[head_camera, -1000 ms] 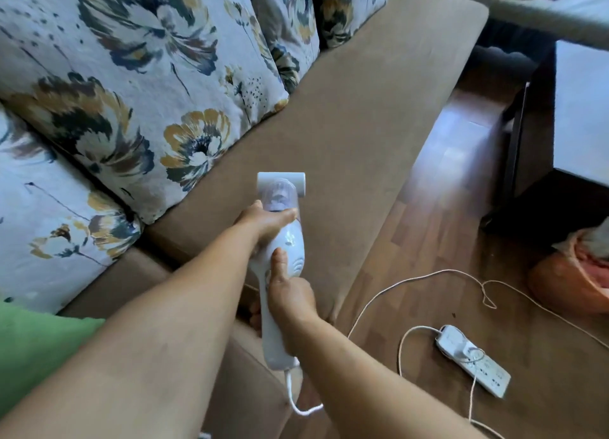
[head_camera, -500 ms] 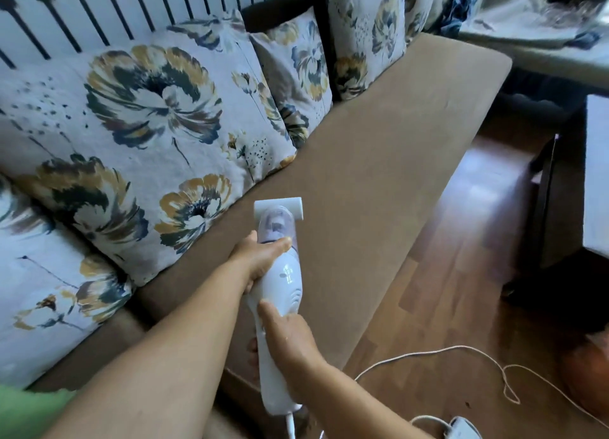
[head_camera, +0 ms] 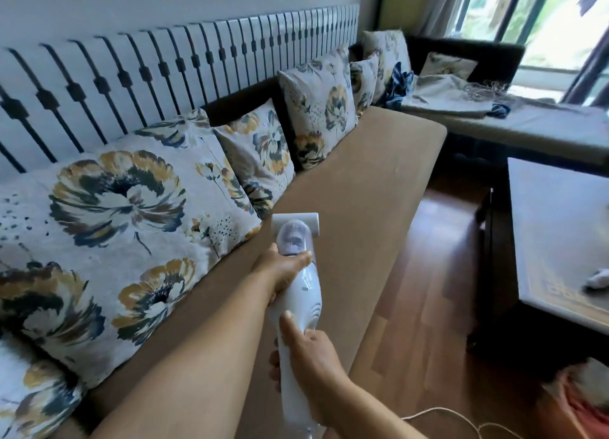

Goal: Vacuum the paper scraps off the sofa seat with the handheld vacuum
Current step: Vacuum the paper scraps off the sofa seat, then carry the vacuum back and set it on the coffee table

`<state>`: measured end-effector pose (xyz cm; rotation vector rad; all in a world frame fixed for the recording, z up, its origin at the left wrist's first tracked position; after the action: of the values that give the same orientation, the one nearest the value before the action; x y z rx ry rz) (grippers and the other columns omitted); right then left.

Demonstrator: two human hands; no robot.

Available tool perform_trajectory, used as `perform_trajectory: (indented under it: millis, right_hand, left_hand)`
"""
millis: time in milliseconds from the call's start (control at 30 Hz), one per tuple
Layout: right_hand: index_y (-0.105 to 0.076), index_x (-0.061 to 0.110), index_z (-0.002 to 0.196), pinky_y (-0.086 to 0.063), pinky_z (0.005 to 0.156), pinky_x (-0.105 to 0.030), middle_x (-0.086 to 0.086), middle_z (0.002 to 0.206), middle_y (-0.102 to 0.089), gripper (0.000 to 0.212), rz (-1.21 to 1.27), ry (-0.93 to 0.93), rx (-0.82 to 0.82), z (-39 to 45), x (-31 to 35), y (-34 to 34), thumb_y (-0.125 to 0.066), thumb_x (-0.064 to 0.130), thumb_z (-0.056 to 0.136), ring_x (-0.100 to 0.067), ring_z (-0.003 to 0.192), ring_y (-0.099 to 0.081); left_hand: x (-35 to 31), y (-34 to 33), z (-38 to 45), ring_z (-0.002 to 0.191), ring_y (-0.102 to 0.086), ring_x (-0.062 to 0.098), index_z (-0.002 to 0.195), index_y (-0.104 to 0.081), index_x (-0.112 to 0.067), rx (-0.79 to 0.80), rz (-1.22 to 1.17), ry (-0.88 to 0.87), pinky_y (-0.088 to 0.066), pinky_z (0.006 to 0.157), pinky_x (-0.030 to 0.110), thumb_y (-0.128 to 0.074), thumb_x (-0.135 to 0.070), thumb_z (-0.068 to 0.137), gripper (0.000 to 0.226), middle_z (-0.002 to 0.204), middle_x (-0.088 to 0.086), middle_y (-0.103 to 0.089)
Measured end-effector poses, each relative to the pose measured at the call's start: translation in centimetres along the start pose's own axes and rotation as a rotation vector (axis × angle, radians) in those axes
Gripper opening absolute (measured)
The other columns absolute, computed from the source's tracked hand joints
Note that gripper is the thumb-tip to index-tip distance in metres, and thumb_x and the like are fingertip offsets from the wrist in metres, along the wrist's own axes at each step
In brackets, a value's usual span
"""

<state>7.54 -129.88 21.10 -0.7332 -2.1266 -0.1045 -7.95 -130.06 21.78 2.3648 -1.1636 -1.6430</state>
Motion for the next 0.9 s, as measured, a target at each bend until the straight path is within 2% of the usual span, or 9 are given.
perform_trajectory:
  millis: [133, 233, 333, 400, 500, 600, 767, 900]
  right_hand:
    - [-0.056, 0.006, 0.076, -0.042, 0.044, -0.022, -0.003, 0.047, -0.057, 0.039, -0.015, 0.069, -0.100, -0.9, 2.6, 0.8, -0.055, 0.041, 0.094, -0.019, 0.040, -0.053]
    - [-0.053, 0.005, 0.078, -0.043, 0.046, -0.023, -0.004, 0.050, -0.057, 0.033, -0.007, 0.098, -0.086, -1.3, 4.4, 0.6, -0.052, 0.032, 0.097, -0.019, 0.041, -0.053]
    - [-0.052, 0.005, 0.079, -0.044, 0.046, -0.024, -0.004, 0.053, -0.057, 0.031, -0.007, 0.116, -0.090, -1.8, 6.1, 0.1, -0.051, 0.029, 0.098, -0.017, 0.041, -0.054]
    - [-0.051, 0.006, 0.080, -0.044, 0.047, -0.023, -0.004, 0.054, -0.057, 0.030, 0.004, 0.125, -0.098, -2.1, 7.3, 0.0, -0.051, 0.030, 0.098, -0.017, 0.042, -0.053]
    - [-0.050, 0.006, 0.084, -0.044, 0.046, -0.022, -0.004, 0.055, -0.056, 0.029, 0.010, 0.128, -0.117, -2.6, 8.8, 0.3, -0.052, 0.031, 0.098, -0.016, 0.042, -0.052]
    - [-0.051, 0.006, 0.084, -0.045, 0.046, -0.023, -0.006, 0.058, -0.057, 0.029, 0.012, 0.143, -0.145, -2.8, 10.0, 0.8, -0.053, 0.032, 0.097, -0.016, 0.043, -0.053]
    - [-0.053, 0.007, 0.078, -0.046, 0.049, -0.024, -0.005, 0.057, -0.057, 0.032, 0.037, 0.159, -0.164, -2.5, 11.7, 2.3, -0.053, 0.033, 0.097, -0.015, 0.044, -0.054]
    - [-0.053, 0.006, 0.083, -0.045, 0.048, -0.023, -0.004, 0.055, -0.056, 0.035, 0.078, 0.168, -0.184, -1.4, 13.7, 4.3, -0.054, 0.038, 0.096, -0.016, 0.043, -0.054]
  left_hand:
    - [-3.4, -0.9, 0.1, 0.103, -0.064, 0.026, 0.133, -0.051, -0.021, 0.049, -0.016, -0.030, -0.054, 0.092, 0.038, -0.069, -0.064, 0.054, 0.092, 0.121, 0.004, -0.064]
    - [-5.6, -0.6, 0.1, 0.103, -0.062, 0.026, 0.132, -0.051, -0.020, 0.072, -0.001, -0.070, -0.051, 0.091, 0.032, -0.071, -0.056, 0.069, 0.075, 0.125, 0.005, -0.061]
    - [-7.4, -0.2, 0.5, 0.102, -0.062, 0.025, 0.131, -0.052, -0.020, 0.080, 0.029, -0.110, -0.047, 0.084, 0.027, -0.070, -0.051, 0.077, 0.065, 0.123, 0.006, -0.062]
    - [-8.9, -0.2, 0.3, 0.102, -0.064, 0.026, 0.130, -0.053, -0.019, 0.119, 0.014, -0.123, -0.050, 0.088, 0.029, -0.072, -0.058, 0.064, 0.079, 0.120, 0.005, -0.064]
    - [-10.5, -0.4, 0.6, 0.099, -0.067, 0.027, 0.128, -0.054, -0.021, 0.143, -0.025, -0.137, -0.054, 0.093, 0.040, -0.067, -0.067, 0.038, 0.103, 0.116, 0.005, -0.067]
    - [-12.0, -0.8, 1.0, 0.098, -0.068, 0.029, 0.130, -0.053, -0.022, 0.158, -0.028, -0.158, -0.055, 0.091, 0.042, -0.067, -0.069, 0.034, 0.108, 0.115, 0.007, -0.068]
    - [-14.6, -2.2, 1.3, 0.097, -0.068, 0.029, 0.129, -0.052, -0.020, 0.188, -0.026, -0.188, -0.055, 0.092, 0.042, -0.069, -0.066, 0.036, 0.105, 0.115, 0.007, -0.067]
    - [-17.3, -3.9, 2.1, 0.100, -0.068, 0.029, 0.127, -0.053, -0.020, 0.181, -0.023, -0.223, -0.054, 0.093, 0.042, -0.068, -0.066, 0.034, 0.105, 0.117, 0.007, -0.067]
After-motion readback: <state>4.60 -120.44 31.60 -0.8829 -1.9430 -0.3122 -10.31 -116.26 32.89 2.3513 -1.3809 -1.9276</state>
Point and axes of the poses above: each hand's wrist, its own z-axis towards the middle knuckle, its own y-axis out of the back of the hand, x = y × z, the point moved 3 cm from there along z, towards the middle knuckle
